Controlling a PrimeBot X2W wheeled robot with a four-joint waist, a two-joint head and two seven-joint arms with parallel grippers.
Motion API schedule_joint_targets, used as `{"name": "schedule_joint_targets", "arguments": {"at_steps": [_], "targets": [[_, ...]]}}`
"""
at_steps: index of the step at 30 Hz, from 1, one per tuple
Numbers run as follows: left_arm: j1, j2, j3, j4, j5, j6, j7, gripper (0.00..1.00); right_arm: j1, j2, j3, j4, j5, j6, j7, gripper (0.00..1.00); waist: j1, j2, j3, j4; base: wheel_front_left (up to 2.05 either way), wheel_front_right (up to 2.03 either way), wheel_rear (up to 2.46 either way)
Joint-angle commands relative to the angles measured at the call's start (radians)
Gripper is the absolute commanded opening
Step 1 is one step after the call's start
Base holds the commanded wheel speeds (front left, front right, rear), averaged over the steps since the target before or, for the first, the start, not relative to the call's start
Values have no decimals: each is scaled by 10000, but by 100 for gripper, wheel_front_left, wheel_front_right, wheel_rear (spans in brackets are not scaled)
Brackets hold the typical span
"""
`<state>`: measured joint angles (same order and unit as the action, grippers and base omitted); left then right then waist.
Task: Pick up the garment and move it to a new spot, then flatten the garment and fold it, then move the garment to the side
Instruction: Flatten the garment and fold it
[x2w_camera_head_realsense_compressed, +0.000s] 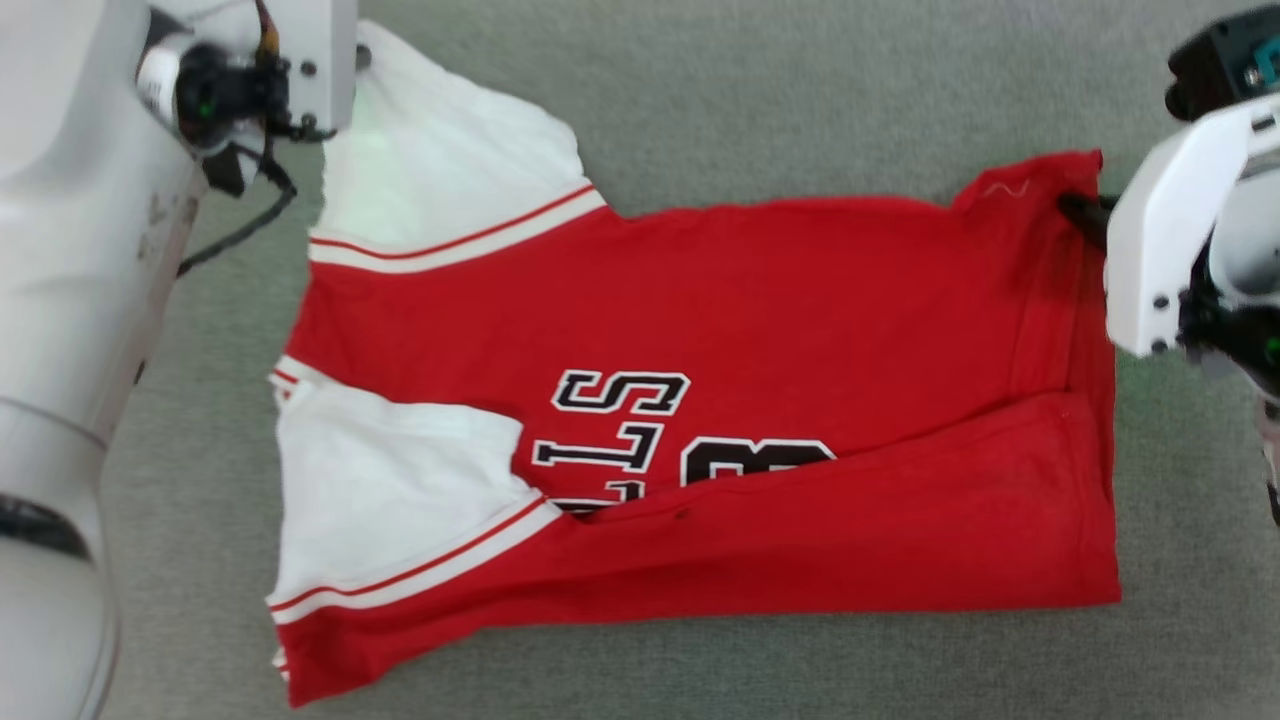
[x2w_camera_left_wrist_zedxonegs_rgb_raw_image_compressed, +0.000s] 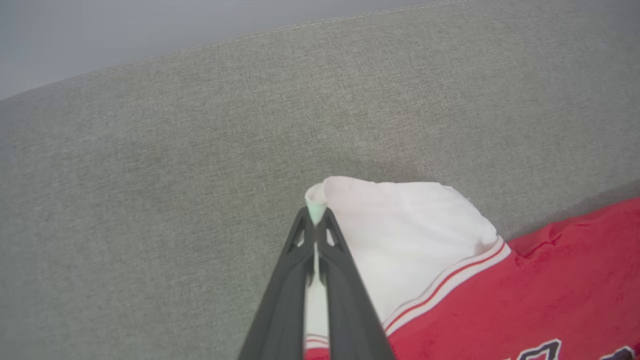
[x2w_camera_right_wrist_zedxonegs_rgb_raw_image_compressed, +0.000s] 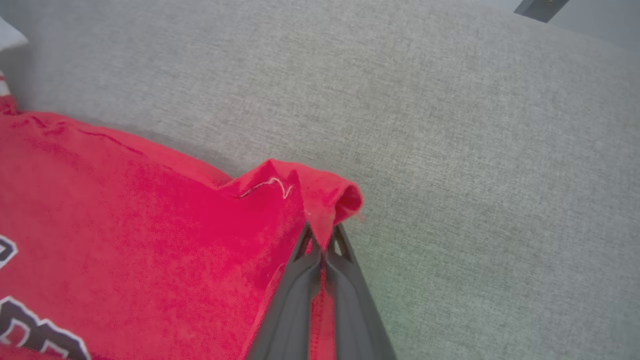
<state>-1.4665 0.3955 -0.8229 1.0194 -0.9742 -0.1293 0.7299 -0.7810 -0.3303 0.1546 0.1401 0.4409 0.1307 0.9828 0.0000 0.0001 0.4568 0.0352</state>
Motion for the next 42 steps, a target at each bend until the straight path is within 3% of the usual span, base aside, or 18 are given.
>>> {"name": "schedule_joint_targets", "arguments": {"at_steps": [1, 9, 13, 16, 22, 26, 30, 37, 38, 40, 42], "targets": [[181, 118, -19, -184, -96, -19, -35, 0, 222, -132, 81, -88, 180, -1, -126, 0, 0, -1, -595, 365, 0, 0, 0], [1379, 1028, -289, -2110, -574, -7, 330, 0, 1575, -1083, 198, -711, 877, -1, -318, 0, 0, -1, -1763, 931, 0, 0, 0], [2226, 1565, -314, -3573, -795, 365, 756, 0, 2394, -1406, 24, -1273, 1208, -1, -84, 0, 0, -1, -2230, 1163, 0, 0, 0], [3036, 2140, -384, -5004, -940, 959, 1187, 0, 3052, -1572, -131, -1715, 1454, -1, 148, 0, 0, -1, -2493, 1286, 0, 0, 0], [4908, 3472, -483, -8280, -1422, 2656, 2111, 0, 4349, -1679, -519, -2520, 1750, -1, 496, 0, 0, -1, -2719, 1402, 0, 0, 0], [5897, 4072, -579, -9881, -1704, 3577, 2469, 0, 5051, -1580, -804, -2791, 1847, -1, 633, 0, 0, -1, -2726, 1415, 0, 0, 0], [6544, 4286, -694, -10618, -1905, 4126, 2625, 0, 5543, -1395, -868, -2870, 1826, -1, 838, 0, 0, -1, -2712, 1349, 0, 0, 0], [6995, 4139, -860, -10583, -2181, 4575, 2845, 1, 5746, -981, -941, -2545, 1685, -1, 1025, 0, 0, -1, -2696, 1126, 0, 0, 0], [7029, 4132, -902, -10536, -2201, 4627, 2934, 3, 5769, -943, -912, -2506, 1674, -1, 1046, 0, 0, -1, -2694, 1109, 0, 0, 0], [7067, 4123, -895, -10482, -2222, 4709, 2942, 16, 5757, -806, -982, -2397, 1661, -1, 990, 0, 0, -1, -2678, 1071, 0, 0, 0], [7088, 4109, -879, -10434, -2222, 4781, 2924, 20, 5680, -844, -978, -2337, 1606, -1, 931, 0, 0, -1, -2653, 1043, 0, 0, 0]]}}
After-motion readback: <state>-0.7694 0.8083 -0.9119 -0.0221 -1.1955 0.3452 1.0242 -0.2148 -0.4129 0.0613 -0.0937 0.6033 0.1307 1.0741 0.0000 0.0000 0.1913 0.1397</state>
